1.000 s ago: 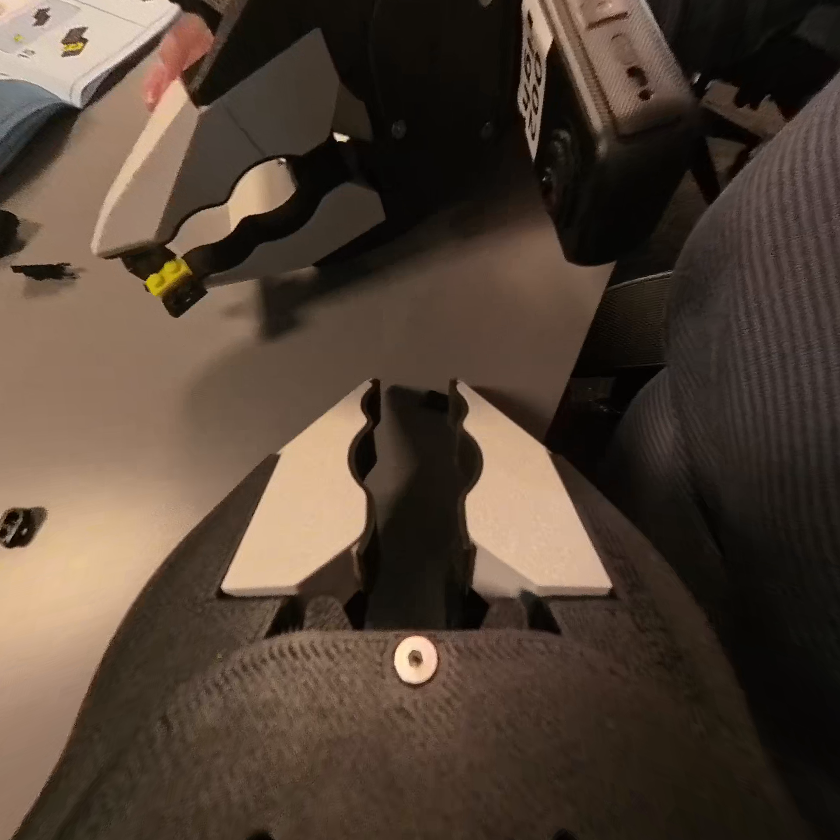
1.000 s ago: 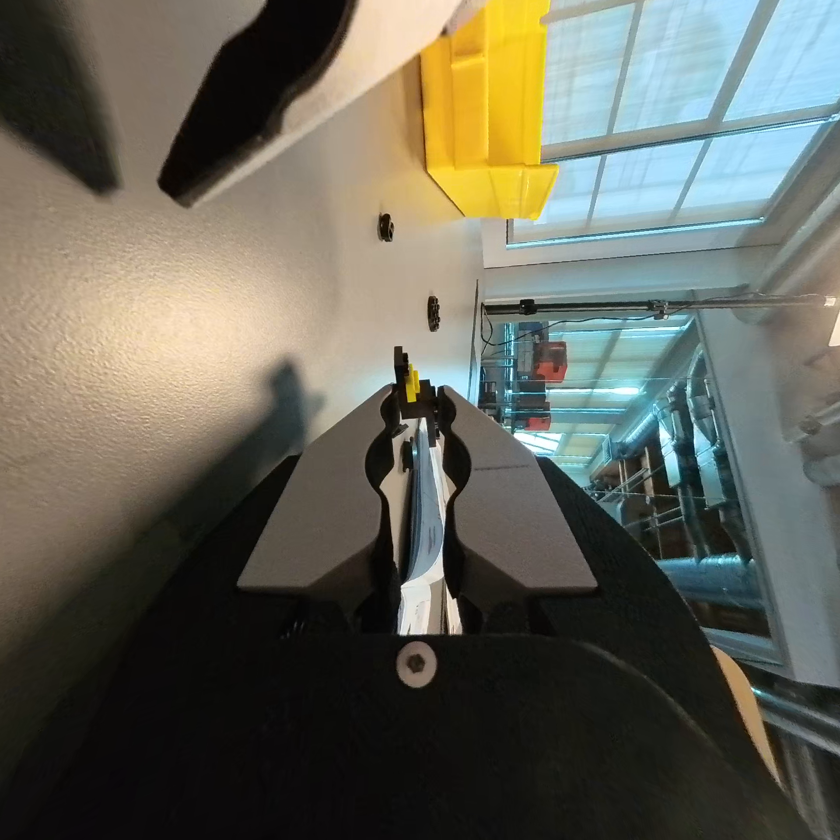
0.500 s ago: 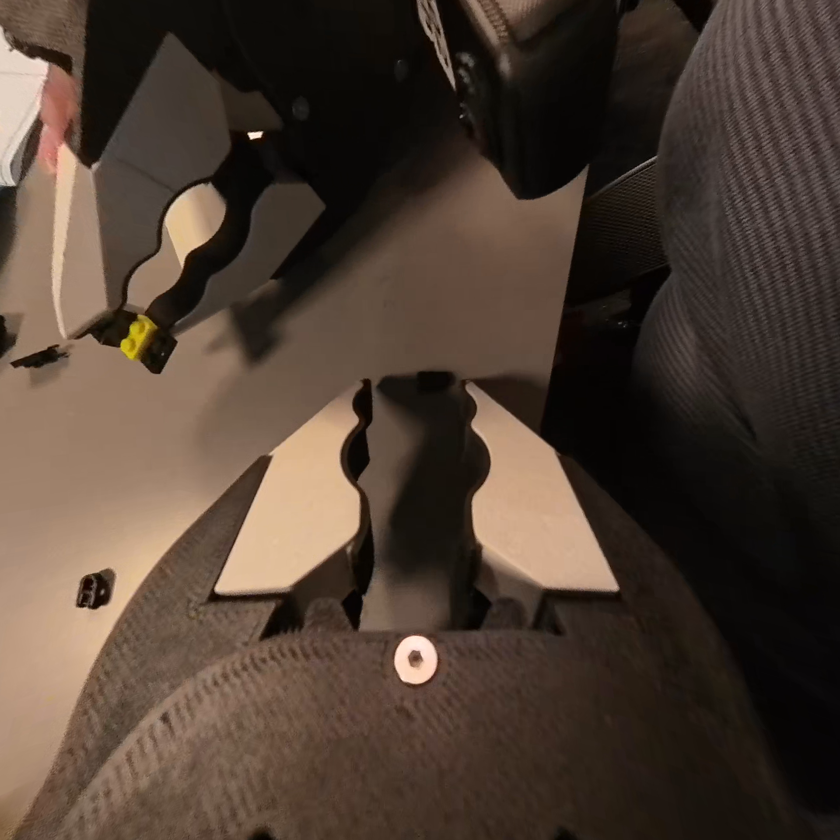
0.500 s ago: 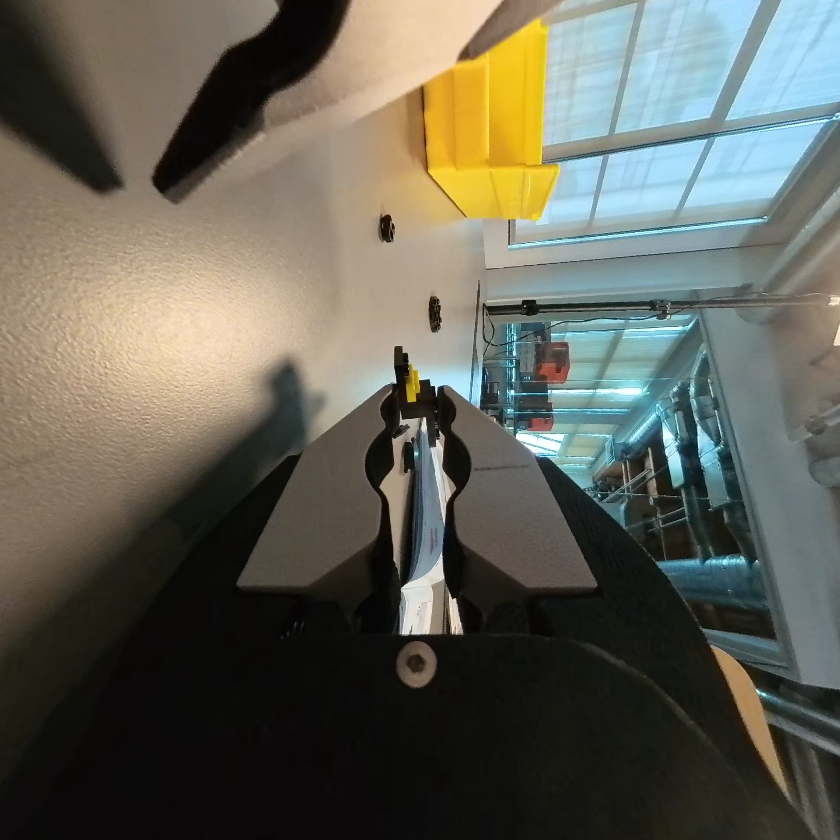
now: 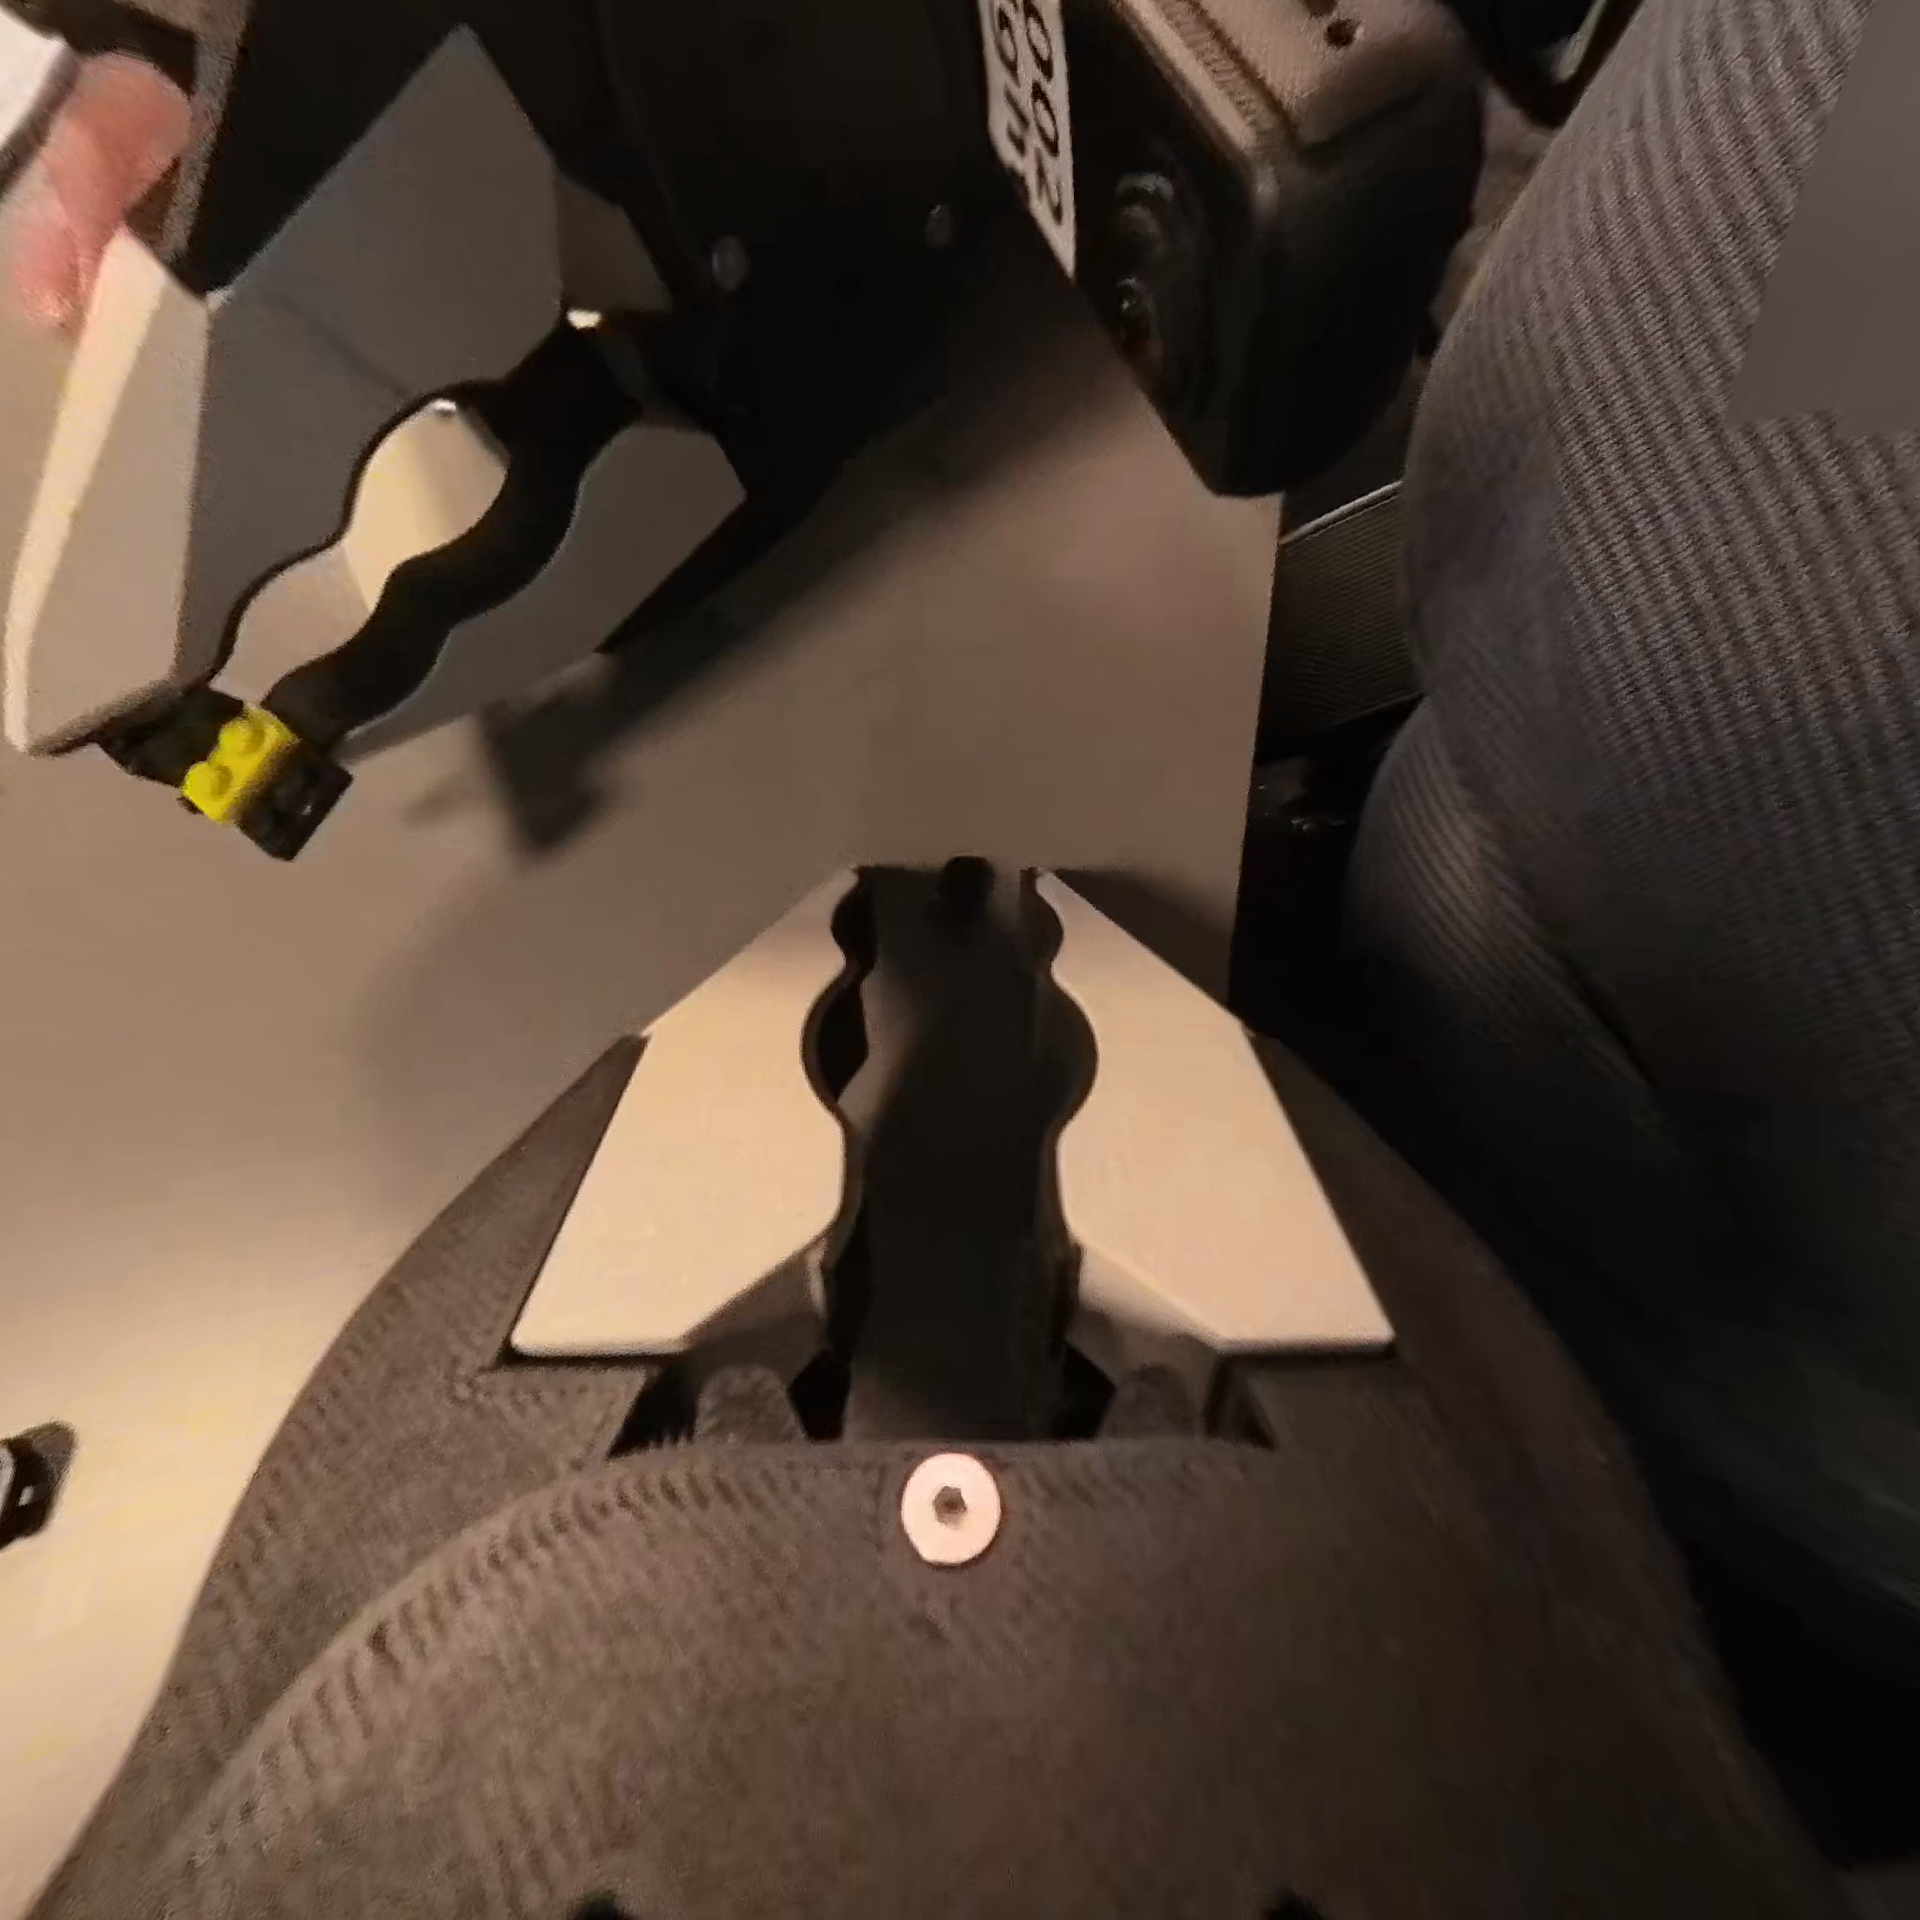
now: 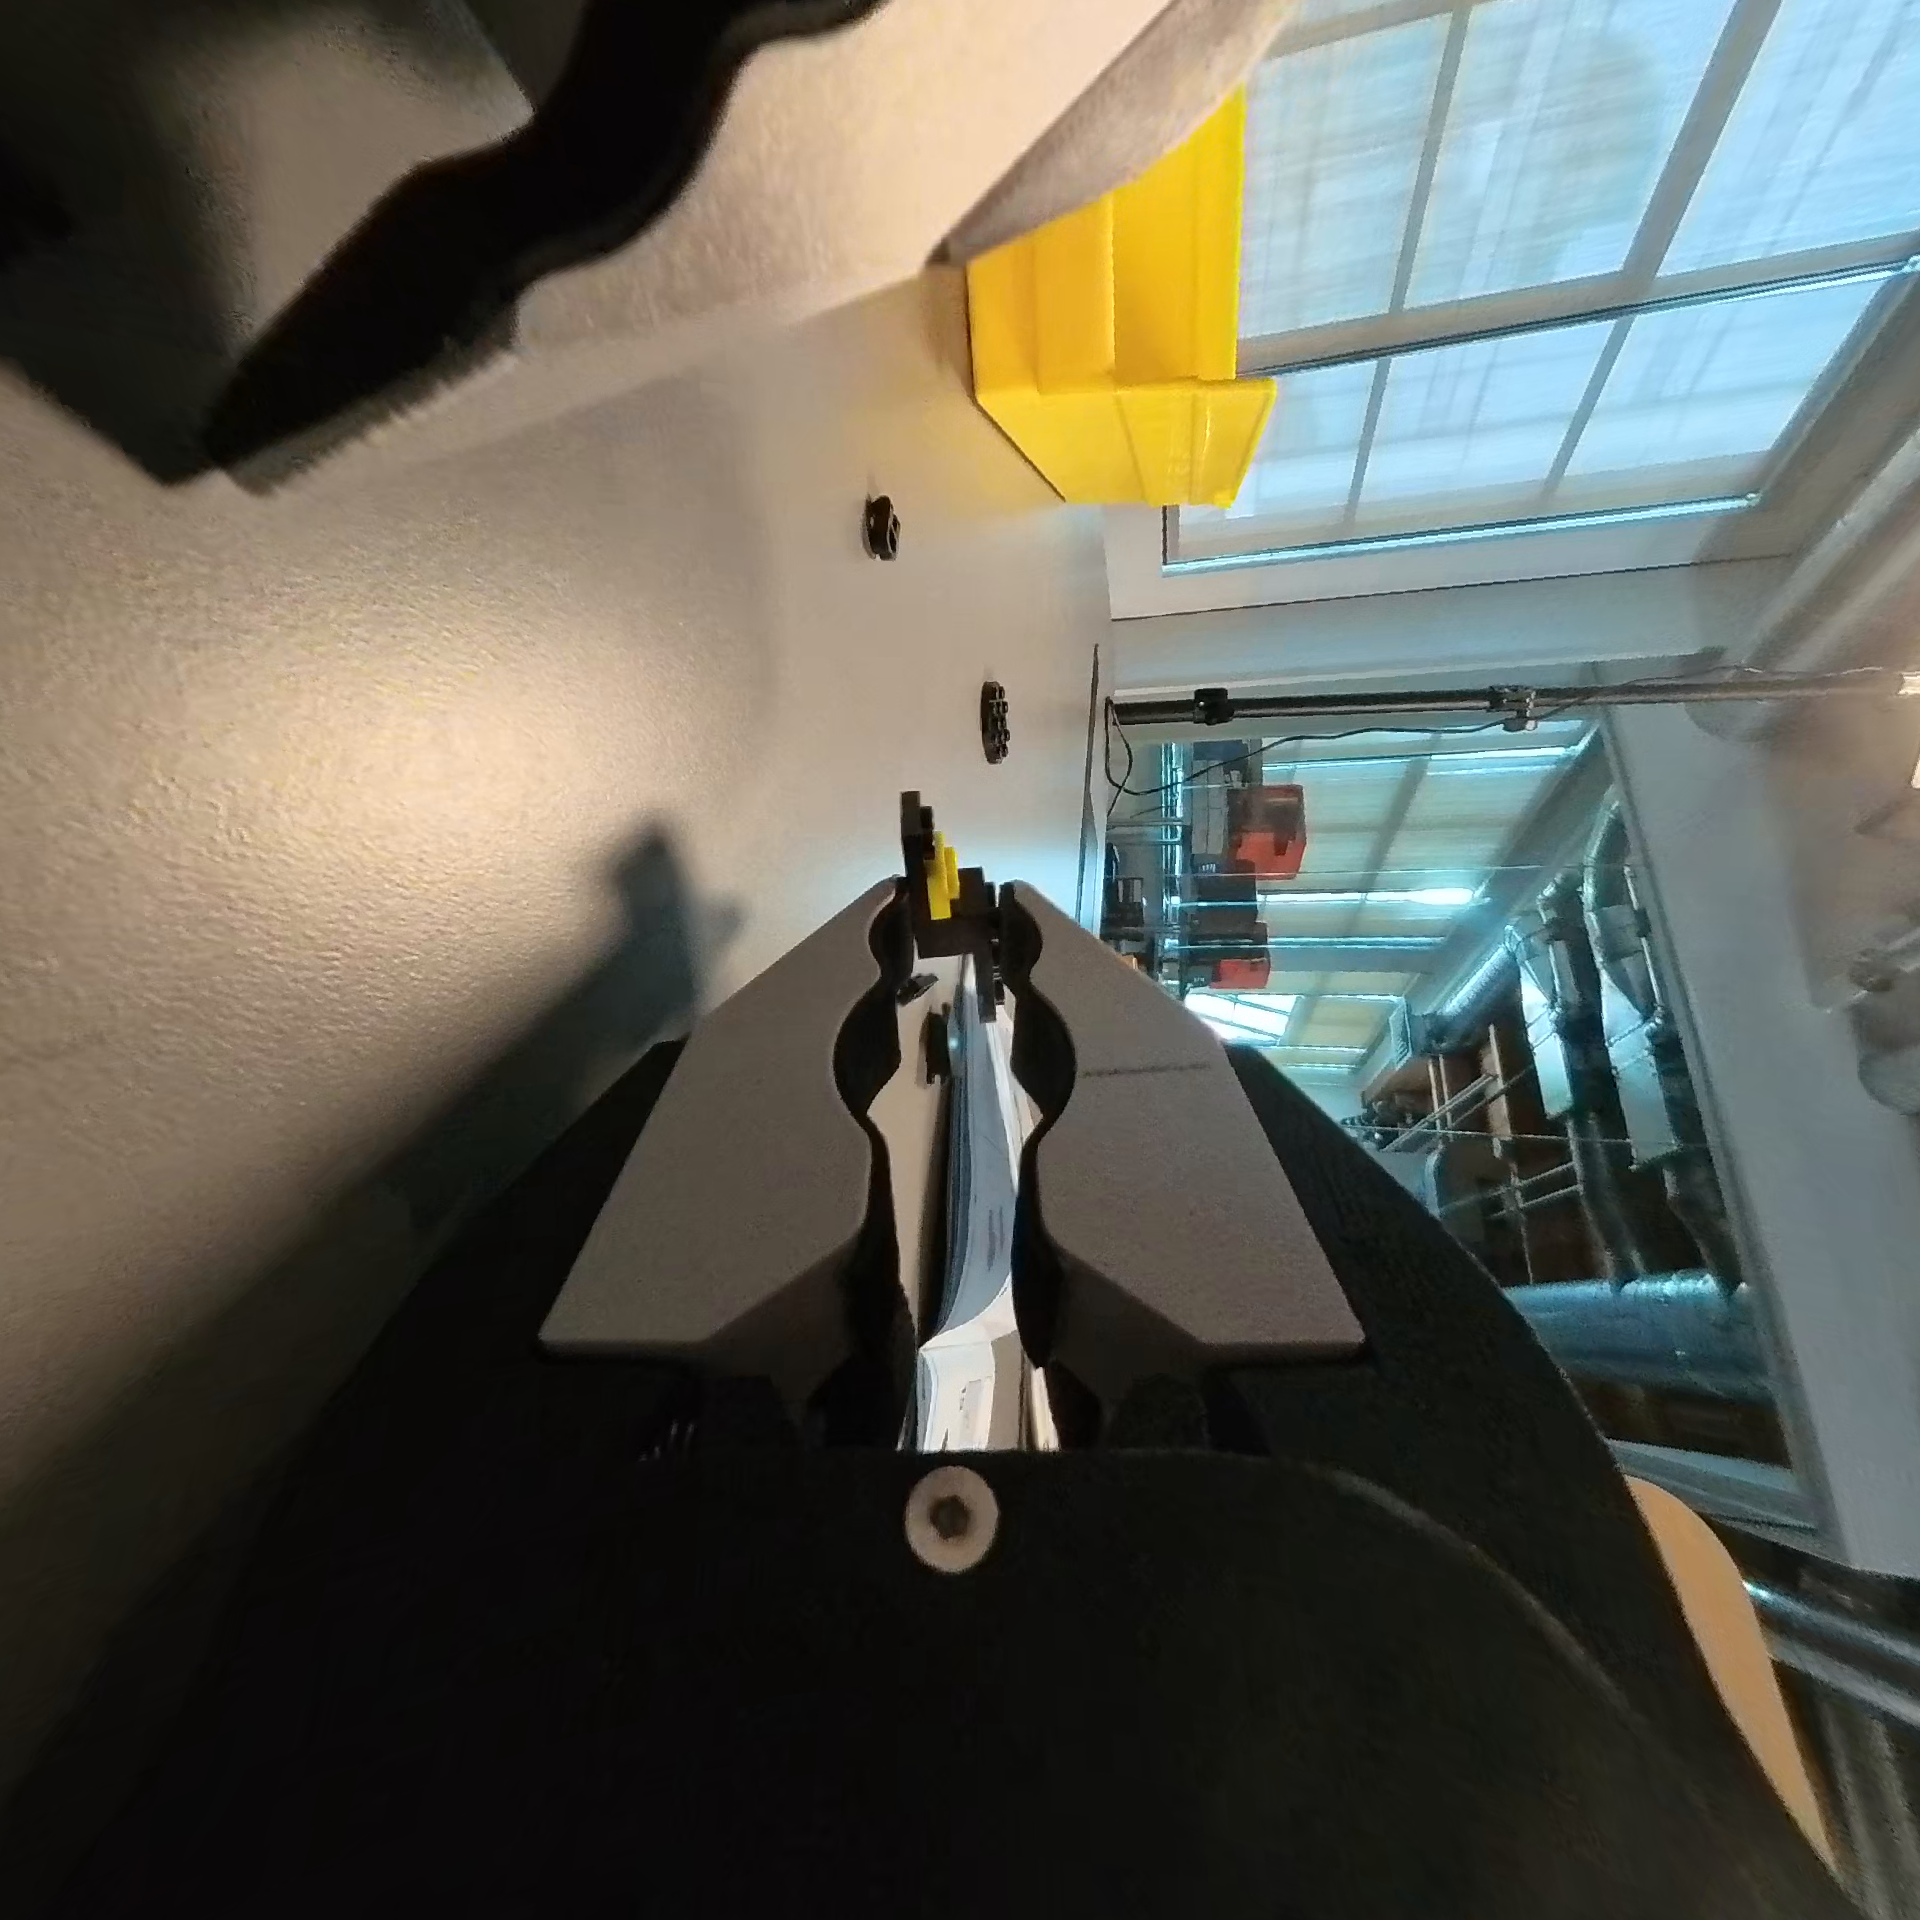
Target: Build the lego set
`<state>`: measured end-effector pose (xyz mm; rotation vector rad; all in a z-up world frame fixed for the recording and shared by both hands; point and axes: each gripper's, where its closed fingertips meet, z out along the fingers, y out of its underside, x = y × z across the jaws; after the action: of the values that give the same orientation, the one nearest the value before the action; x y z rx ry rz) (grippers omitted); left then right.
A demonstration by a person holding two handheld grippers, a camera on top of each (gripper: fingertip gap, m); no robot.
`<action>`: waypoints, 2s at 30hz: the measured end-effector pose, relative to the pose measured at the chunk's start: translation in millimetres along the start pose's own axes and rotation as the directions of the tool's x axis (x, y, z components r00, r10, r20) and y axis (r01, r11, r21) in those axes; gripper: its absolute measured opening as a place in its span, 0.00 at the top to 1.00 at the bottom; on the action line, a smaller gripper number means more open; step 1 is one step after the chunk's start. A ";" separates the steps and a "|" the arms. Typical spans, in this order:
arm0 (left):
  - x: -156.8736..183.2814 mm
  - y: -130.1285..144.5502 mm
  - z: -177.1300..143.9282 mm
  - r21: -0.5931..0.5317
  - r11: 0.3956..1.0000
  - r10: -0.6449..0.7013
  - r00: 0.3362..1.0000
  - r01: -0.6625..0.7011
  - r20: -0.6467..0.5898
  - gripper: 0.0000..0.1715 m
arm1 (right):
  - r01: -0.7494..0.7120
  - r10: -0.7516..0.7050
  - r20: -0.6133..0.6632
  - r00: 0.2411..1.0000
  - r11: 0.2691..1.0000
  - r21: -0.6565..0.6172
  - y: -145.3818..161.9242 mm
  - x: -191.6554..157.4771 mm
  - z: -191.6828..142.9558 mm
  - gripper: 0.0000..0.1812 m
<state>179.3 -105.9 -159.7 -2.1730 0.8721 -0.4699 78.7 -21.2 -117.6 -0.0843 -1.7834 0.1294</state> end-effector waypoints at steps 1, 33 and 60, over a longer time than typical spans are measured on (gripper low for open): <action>0.0 0.3 -0.3 0.008 1.000 -0.009 1.000 0.009 -0.004 0.86 | 0.000 0.000 -0.001 1.000 1.000 0.001 -0.3 0.1 -0.1 0.93; -91.8 -18.5 -32.3 0.390 0.807 -0.570 0.761 0.444 0.311 0.96 | 0.090 -0.090 0.009 0.996 0.996 0.009 -6.9 -5.4 0.9 0.92; -88.3 -10.4 -20.3 0.186 0.816 -0.577 0.765 0.547 0.285 0.96 | 0.234 -0.234 0.017 0.972 0.972 -0.010 -10.1 -10.4 -0.3 0.92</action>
<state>110.5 -48.2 -143.8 -2.3156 -0.0112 -0.3989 81.4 -32.5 -126.2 0.1190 -1.7956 -0.0505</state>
